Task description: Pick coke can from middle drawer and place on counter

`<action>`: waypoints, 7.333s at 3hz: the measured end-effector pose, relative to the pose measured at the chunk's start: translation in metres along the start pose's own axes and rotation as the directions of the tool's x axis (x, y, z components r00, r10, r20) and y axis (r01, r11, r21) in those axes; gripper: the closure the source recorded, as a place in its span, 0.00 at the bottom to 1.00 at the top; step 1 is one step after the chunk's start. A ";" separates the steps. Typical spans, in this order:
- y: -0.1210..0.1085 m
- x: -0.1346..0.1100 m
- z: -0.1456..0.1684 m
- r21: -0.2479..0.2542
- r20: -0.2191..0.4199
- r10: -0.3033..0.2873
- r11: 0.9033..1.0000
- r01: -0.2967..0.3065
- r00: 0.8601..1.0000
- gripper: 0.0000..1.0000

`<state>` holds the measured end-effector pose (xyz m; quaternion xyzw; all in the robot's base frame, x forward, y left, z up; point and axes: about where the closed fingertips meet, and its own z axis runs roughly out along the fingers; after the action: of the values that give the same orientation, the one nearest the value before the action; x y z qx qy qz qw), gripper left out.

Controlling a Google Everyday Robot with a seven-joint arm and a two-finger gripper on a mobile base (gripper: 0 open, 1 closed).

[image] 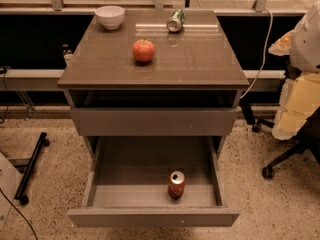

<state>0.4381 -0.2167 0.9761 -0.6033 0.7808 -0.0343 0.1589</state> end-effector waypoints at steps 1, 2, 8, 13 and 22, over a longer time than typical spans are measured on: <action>0.000 0.000 0.000 0.000 0.000 0.000 1.000 0.000 1.000 0.00; 0.003 -0.006 0.014 -0.018 0.038 0.032 0.999 -0.031 0.999 0.00; 0.033 -0.050 0.142 -0.148 0.279 0.148 0.983 -0.110 0.949 0.00; 0.045 -0.075 0.255 -0.187 0.440 0.254 0.964 -0.189 0.861 0.00; 0.060 -0.045 0.489 -0.239 0.498 0.485 0.874 -0.424 0.719 0.00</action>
Offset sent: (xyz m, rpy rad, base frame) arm 0.0069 0.0190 -0.0371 0.1203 0.0471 -0.0411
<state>0.5337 -0.0901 0.5077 -0.3851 0.8276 0.2200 0.3440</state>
